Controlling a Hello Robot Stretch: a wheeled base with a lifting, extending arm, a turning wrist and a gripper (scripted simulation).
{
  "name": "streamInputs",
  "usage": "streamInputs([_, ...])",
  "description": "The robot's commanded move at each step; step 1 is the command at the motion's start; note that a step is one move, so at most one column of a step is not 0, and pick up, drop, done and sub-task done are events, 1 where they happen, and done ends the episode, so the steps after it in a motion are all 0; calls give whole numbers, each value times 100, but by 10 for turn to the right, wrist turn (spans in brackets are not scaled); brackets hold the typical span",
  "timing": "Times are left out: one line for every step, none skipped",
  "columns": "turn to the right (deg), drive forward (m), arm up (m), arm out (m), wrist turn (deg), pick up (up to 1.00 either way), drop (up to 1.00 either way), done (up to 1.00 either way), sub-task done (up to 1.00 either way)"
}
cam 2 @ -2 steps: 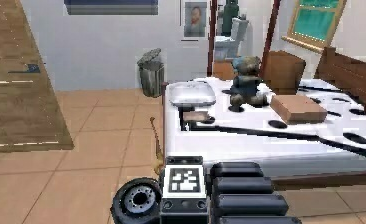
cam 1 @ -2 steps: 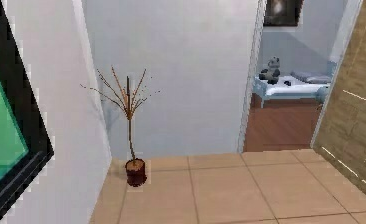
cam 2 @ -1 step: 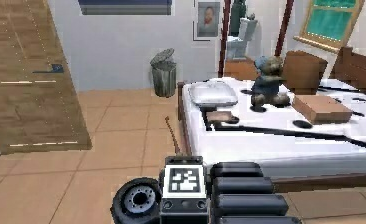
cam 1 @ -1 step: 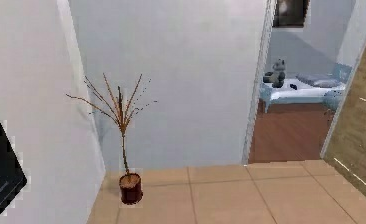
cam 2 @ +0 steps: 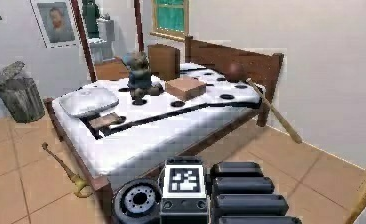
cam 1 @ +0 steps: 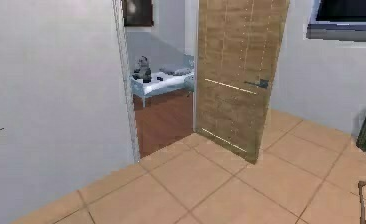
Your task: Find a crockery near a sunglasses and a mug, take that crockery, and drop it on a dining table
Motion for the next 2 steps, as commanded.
streamInputs([0,100,0,0,0,0,0,0,0])
streamInputs([0,100,0,0,0,0,0,0,0])
